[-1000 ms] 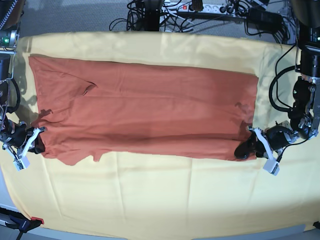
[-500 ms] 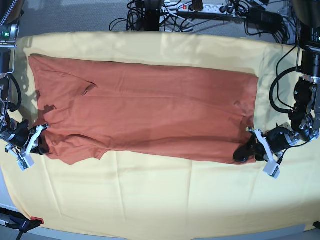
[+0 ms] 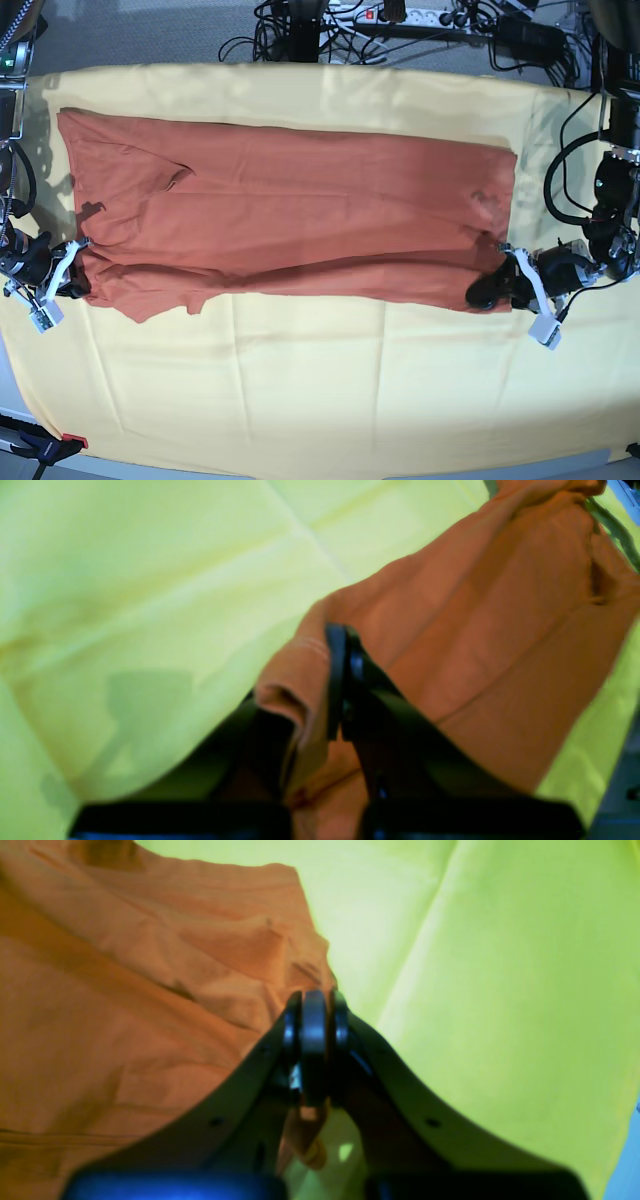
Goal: Fold the T-shirt properly
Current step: 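Lift the hem and fold it toward the collar edge with both grippers, then lay the folded hem down and open both grippers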
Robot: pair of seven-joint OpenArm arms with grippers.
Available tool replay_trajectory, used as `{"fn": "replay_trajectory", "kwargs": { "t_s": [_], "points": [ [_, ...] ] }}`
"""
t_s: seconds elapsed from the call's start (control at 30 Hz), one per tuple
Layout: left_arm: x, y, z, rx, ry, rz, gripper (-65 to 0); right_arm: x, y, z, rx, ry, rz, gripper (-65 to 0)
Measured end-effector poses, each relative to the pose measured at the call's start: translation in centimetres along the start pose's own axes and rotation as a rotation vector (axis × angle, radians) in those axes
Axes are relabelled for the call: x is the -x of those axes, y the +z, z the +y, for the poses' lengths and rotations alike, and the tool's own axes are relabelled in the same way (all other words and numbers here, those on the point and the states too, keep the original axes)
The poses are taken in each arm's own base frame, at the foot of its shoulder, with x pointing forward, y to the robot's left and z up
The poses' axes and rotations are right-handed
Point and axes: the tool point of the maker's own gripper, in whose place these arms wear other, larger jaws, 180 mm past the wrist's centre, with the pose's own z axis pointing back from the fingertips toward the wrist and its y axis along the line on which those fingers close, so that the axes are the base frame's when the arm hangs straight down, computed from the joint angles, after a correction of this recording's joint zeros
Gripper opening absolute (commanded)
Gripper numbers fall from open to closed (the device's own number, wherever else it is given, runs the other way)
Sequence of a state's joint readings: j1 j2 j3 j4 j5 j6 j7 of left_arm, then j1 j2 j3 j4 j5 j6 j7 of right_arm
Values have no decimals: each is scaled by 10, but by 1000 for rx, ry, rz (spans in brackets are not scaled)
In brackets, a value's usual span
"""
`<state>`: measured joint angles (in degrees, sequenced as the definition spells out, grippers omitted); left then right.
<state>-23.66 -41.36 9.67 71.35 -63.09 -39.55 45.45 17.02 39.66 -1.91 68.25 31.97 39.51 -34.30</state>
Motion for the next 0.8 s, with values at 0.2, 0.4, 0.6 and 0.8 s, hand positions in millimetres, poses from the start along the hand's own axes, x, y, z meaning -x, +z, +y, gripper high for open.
{"fn": "replay_trajectory", "kwargs": {
  "t_s": [0.2,0.4,0.6,0.8],
  "points": [
    [13,15,-2,32,43,88,-650,20,-2,10,-19,-11,37,-650],
    [12,28,-2,47,70,101,-650,23,-2,11,-22,-10,46,-650],
    [18,32,-16,123,117,143,-650,43,-1,15,-31,-15,127,-650],
    [23,33,-20,140,122,171,-650,50,0,15,-33,-18,174,-650]
  ]
}}
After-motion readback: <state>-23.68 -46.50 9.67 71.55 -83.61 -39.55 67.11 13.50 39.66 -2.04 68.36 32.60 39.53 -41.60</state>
